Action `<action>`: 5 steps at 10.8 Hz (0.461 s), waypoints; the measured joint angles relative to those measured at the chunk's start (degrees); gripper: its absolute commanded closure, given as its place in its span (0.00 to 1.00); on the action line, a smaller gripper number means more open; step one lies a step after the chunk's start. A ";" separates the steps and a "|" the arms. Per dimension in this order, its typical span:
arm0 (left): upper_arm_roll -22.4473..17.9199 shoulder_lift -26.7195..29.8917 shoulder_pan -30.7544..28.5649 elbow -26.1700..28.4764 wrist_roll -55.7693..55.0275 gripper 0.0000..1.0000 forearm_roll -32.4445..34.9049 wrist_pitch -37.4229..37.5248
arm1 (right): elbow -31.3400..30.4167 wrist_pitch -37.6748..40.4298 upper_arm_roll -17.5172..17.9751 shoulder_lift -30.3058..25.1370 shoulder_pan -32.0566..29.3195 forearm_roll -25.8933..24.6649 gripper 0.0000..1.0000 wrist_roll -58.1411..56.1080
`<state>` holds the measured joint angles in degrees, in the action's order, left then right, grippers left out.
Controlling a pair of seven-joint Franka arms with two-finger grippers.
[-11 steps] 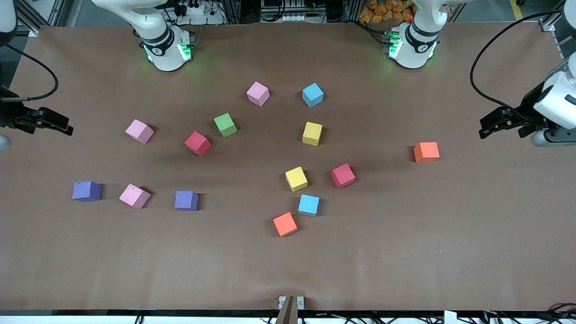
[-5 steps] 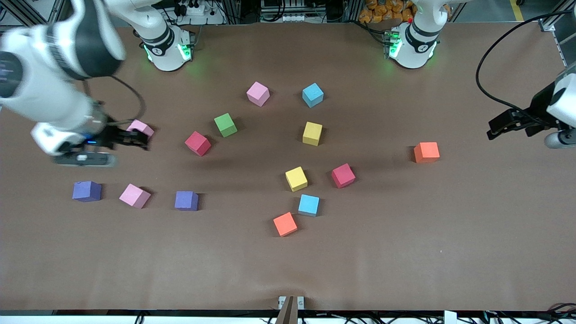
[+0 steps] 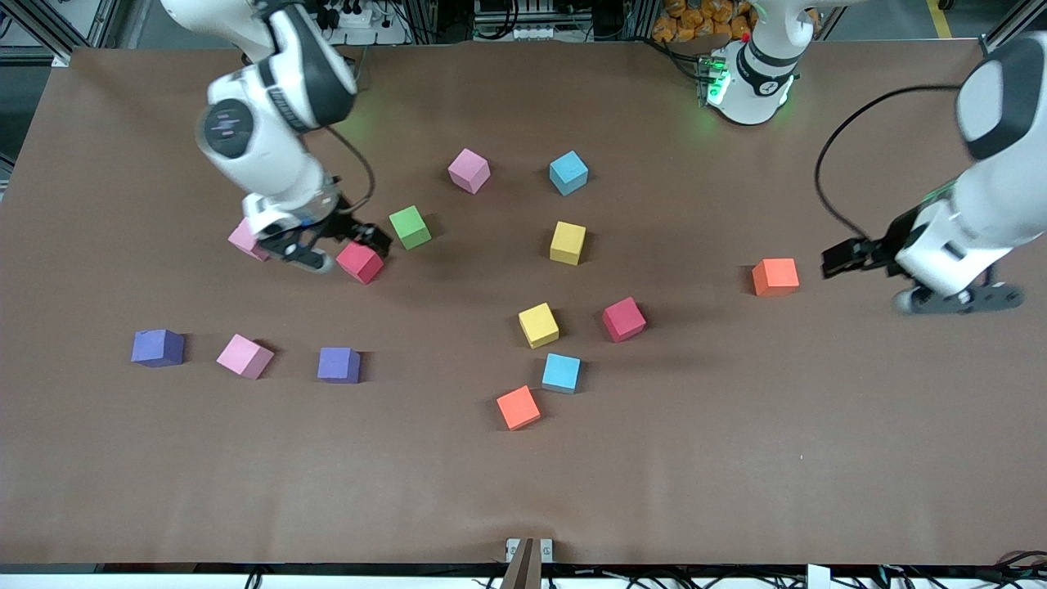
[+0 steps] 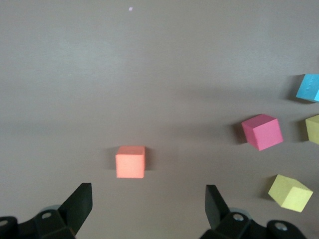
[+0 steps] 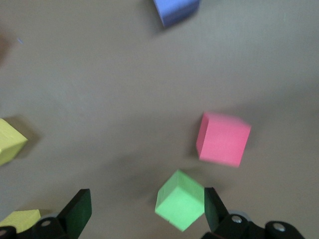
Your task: Form number 2 with 11 blocks
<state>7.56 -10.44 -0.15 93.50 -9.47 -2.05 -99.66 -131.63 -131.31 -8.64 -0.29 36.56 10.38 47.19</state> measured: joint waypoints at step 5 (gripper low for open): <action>0.08 -7.09 3.13 0.14 -7.66 0.00 -0.01 -0.72 | -4.45 -1.01 0.04 1.08 12.82 1.56 0.00 1.19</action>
<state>7.64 -17.53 2.98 93.64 -17.13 -2.07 -100.38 -136.08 -132.33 -8.60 0.79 49.38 11.94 48.37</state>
